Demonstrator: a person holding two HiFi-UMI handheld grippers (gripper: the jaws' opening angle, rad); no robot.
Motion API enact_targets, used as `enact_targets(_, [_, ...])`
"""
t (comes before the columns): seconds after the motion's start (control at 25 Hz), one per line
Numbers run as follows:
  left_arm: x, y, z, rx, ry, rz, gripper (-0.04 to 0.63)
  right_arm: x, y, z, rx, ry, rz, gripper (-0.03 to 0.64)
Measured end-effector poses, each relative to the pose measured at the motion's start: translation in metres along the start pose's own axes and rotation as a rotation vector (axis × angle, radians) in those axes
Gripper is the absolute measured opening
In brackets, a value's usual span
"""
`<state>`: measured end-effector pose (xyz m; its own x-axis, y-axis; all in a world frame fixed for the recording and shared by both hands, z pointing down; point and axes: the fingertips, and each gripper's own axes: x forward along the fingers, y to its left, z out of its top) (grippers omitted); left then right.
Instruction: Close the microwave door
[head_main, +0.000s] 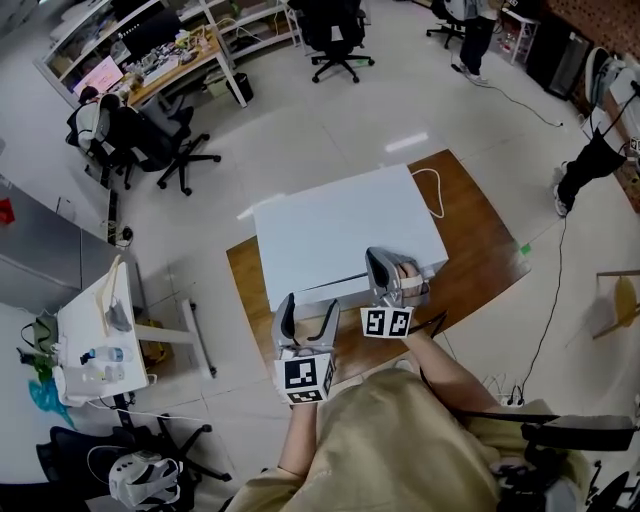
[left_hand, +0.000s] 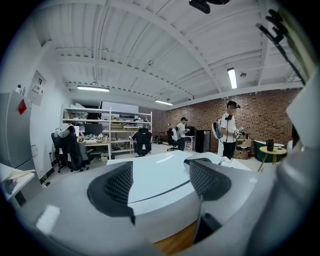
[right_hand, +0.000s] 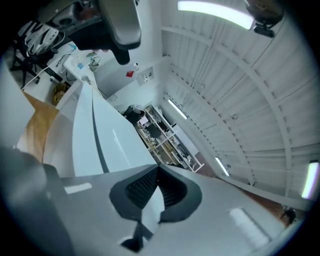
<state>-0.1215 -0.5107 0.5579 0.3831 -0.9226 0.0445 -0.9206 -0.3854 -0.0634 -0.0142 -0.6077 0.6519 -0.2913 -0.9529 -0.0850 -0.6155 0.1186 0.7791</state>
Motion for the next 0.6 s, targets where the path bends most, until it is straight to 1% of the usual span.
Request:
enact_targets(0.08, [-0.003, 0.004, 0.002, 0.006, -0.007, 0.021, 0.357, -0.002, -0.005, -0.004, -0.002, 0.000, -0.041, 0.003])
enact_targets(0.16, [-0.005, 0.012, -0.001, 0.013, -0.010, 0.047, 0.357, -0.003, -0.005, -0.006, -0.004, -0.020, -0.061, 0.004])
enact_targets(0.36, [-0.001, 0.028, -0.009, 0.003, -0.007, 0.089, 0.357, 0.012, 0.000, -0.013, 0.007, -0.029, -0.042, 0.005])
enact_targets(0.6, [0.001, 0.019, -0.017, 0.018, -0.019, 0.083, 0.357, 0.003, 0.012, -0.018, 0.002, -0.046, -0.037, 0.006])
